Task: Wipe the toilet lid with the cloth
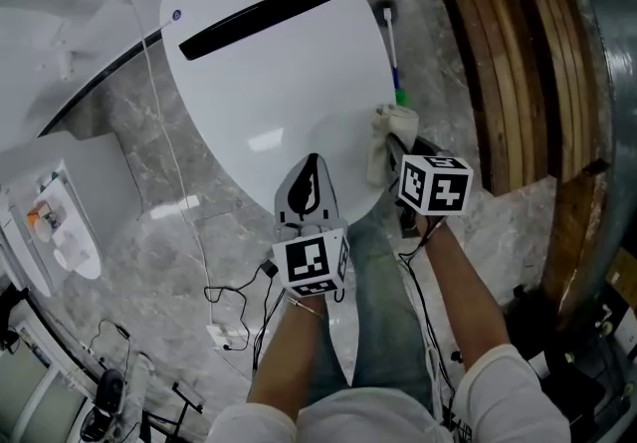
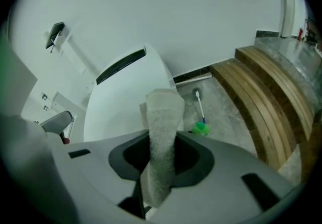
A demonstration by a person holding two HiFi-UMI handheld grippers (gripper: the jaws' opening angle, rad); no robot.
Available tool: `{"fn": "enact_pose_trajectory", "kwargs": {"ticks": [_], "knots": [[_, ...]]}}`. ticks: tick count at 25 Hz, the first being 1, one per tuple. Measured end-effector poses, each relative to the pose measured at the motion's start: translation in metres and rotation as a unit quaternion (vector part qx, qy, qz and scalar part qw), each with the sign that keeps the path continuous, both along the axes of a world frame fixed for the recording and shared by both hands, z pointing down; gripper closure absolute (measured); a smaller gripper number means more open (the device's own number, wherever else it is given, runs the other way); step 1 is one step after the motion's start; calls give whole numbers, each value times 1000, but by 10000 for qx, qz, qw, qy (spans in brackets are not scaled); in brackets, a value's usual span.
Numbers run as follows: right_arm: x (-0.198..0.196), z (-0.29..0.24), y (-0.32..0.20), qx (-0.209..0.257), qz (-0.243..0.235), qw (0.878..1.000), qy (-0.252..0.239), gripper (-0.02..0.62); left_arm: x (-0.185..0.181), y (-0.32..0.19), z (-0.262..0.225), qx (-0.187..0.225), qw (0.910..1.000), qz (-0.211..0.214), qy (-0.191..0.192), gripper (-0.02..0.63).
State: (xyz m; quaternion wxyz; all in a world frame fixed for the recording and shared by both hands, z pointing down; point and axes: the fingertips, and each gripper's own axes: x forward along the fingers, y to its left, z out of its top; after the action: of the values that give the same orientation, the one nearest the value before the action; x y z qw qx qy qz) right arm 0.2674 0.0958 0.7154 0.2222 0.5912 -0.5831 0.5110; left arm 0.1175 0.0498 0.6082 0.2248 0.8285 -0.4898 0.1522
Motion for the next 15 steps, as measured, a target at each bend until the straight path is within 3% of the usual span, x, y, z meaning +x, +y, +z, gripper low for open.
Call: {"fn": "enact_pose_trajectory", "kwargs": {"ticks": [4, 11, 15], "knots": [[-41, -19, -1, 120, -176, 9997, -148, 509, -40, 1, -3, 2, 9995, -297, -95, 591], [-196, -18, 31, -182, -1382, 9882, -632, 509, -147, 13, -5, -100, 9954, -895, -315, 591], [-249, -3, 45, -314, -1718, 9816, -767, 509, -195, 15, 4, -123, 9929, -1091, -456, 591]]}}
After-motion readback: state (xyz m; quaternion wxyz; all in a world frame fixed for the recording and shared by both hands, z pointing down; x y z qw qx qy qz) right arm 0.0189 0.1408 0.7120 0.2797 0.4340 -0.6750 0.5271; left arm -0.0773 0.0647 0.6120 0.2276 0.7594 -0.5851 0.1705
